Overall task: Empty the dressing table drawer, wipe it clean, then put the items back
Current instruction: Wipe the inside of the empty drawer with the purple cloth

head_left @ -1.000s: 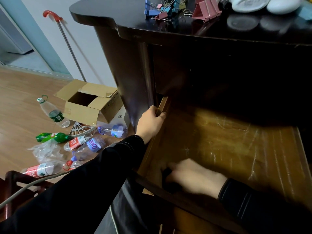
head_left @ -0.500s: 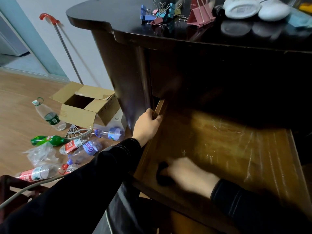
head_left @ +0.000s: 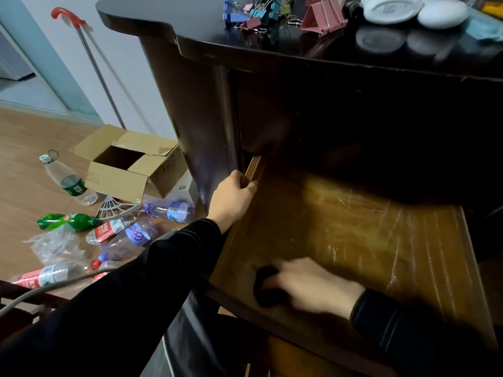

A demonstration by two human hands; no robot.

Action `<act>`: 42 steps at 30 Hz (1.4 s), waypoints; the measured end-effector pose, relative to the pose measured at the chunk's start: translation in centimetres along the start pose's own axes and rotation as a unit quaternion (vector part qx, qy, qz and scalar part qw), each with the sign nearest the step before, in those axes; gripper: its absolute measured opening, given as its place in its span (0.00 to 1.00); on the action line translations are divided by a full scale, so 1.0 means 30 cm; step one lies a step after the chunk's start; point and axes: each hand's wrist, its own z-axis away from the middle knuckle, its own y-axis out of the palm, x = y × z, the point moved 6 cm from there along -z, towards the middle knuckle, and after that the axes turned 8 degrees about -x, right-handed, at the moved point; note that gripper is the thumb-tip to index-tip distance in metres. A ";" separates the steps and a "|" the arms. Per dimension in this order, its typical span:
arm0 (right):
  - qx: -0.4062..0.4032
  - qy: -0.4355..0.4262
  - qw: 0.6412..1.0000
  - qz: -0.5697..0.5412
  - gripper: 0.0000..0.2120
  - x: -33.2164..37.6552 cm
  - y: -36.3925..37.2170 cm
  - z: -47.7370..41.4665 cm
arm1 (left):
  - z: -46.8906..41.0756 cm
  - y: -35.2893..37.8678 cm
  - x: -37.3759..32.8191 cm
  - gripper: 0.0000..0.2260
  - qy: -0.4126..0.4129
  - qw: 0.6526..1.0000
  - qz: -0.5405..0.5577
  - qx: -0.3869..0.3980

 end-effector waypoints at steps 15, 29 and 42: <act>0.035 -0.017 0.999 -0.020 0.26 0.012 -0.039 0.050 | -0.002 -0.002 0.001 0.13 -0.001 1.000 -0.004 -0.002; 0.000 0.003 0.998 0.057 0.17 -0.034 -0.094 0.019 | -0.009 0.007 0.012 0.13 -0.013 1.000 0.007 -0.008; 0.027 -0.030 0.997 0.068 0.15 0.063 -0.076 -0.017 | -0.009 0.008 0.016 0.13 -0.012 1.000 0.012 0.004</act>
